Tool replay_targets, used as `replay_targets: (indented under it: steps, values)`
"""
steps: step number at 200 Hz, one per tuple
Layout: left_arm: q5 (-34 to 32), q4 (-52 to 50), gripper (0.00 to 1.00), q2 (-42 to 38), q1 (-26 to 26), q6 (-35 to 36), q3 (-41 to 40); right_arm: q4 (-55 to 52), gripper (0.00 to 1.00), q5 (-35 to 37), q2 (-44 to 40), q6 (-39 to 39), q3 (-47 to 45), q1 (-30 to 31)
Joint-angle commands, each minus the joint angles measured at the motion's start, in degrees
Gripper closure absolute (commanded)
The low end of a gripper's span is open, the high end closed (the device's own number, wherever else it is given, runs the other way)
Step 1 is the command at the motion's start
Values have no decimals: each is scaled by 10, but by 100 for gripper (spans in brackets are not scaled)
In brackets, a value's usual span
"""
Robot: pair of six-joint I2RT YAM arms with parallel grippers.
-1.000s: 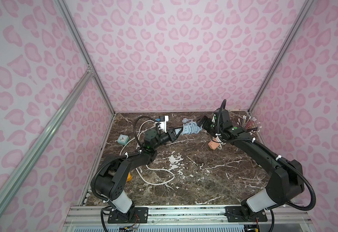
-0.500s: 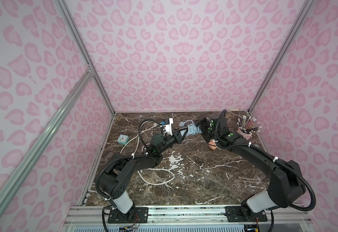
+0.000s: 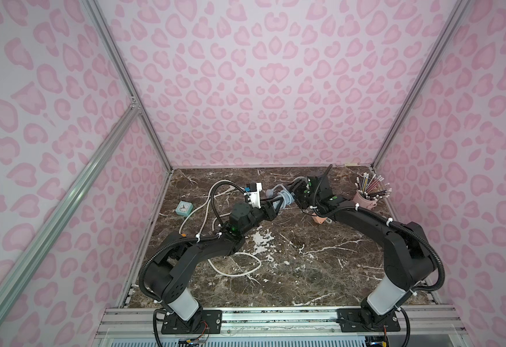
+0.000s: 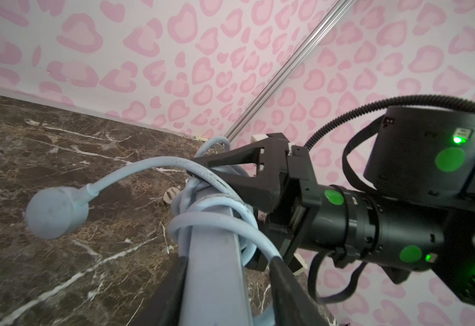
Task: Wrap the cord around the power strip
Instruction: Place the power strip at the center of the board.
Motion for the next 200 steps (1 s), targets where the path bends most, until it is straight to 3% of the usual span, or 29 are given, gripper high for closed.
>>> replay_targets:
  steps: [1,16,55,103,133,157,200]
  values:
    - [64,-62,44,-20,-4,67,16,-28,67,-40,37,-101,30,-17]
    - [79,-137,38,-32,-4,87,24,-42,70,-89,68,-154,54,-31]
    - [82,-259,36,-75,3,118,33,-137,75,-126,125,-303,121,-61]
    - [84,-303,38,-76,22,127,56,-235,77,-90,197,-457,190,-69]
    - [74,-321,39,-87,36,131,65,-252,77,-21,229,-497,213,-64]
    - [50,-352,40,-106,59,138,68,-252,70,-8,250,-507,230,-58]
    - [-2,-446,41,-138,93,162,100,-292,34,48,285,-514,281,-31]
